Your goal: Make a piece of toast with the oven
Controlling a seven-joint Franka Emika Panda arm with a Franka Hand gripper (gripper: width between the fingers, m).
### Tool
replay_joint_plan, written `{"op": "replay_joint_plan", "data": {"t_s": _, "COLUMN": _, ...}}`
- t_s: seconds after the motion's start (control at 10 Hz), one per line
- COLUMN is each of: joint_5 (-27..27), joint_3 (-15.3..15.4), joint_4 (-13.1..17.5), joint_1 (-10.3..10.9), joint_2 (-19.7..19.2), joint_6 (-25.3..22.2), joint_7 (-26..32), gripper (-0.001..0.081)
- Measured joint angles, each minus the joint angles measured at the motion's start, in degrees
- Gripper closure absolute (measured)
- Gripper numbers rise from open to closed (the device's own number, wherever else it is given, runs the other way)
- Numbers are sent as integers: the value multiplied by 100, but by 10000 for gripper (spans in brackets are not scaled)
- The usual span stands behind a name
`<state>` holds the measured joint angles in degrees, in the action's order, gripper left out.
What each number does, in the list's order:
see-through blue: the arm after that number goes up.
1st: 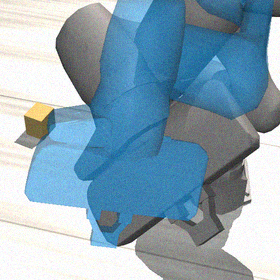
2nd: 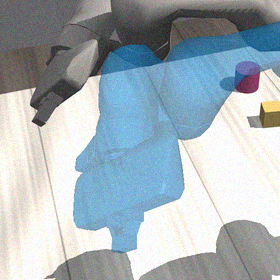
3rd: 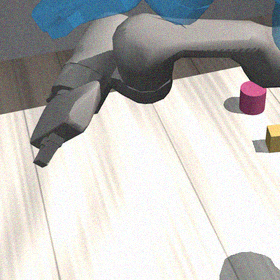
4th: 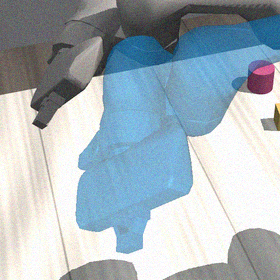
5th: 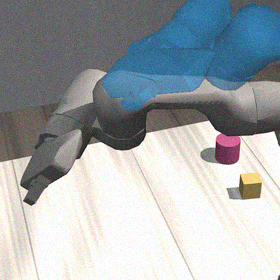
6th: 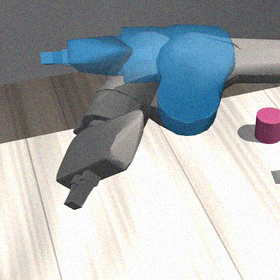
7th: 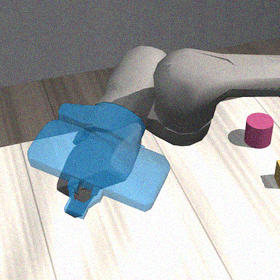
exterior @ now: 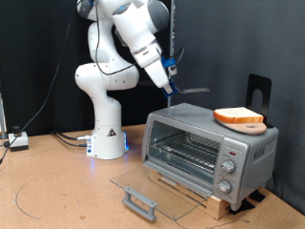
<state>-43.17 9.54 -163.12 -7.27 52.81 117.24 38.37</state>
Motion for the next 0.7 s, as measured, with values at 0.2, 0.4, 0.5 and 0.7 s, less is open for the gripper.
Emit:
{"op": "replay_joint_plan", "data": {"t_s": 0.2, "joint_5": 202, "joint_3": -276, "joint_4": 25, "joint_1": -320, "joint_2": -5, "joint_6": -11, "joint_7": 131, "gripper": 410}}
{"op": "replay_joint_plan", "data": {"t_s": 0.4, "joint_5": 508, "joint_3": -702, "joint_4": 106, "joint_1": -563, "joint_2": -69, "joint_6": -282, "joint_7": 438, "gripper": 410}}
{"op": "replay_joint_plan", "data": {"t_s": 0.5, "joint_5": 655, "joint_3": -923, "joint_4": 158, "joint_1": -657, "joint_2": -140, "joint_6": -509, "joint_7": 571, "gripper": 410}}
{"op": "replay_joint_plan", "data": {"t_s": 0.7, "joint_5": 713, "joint_3": -1033, "joint_4": 241, "joint_1": -691, "joint_2": -306, "joint_6": -632, "joint_7": 652, "gripper": 410}}
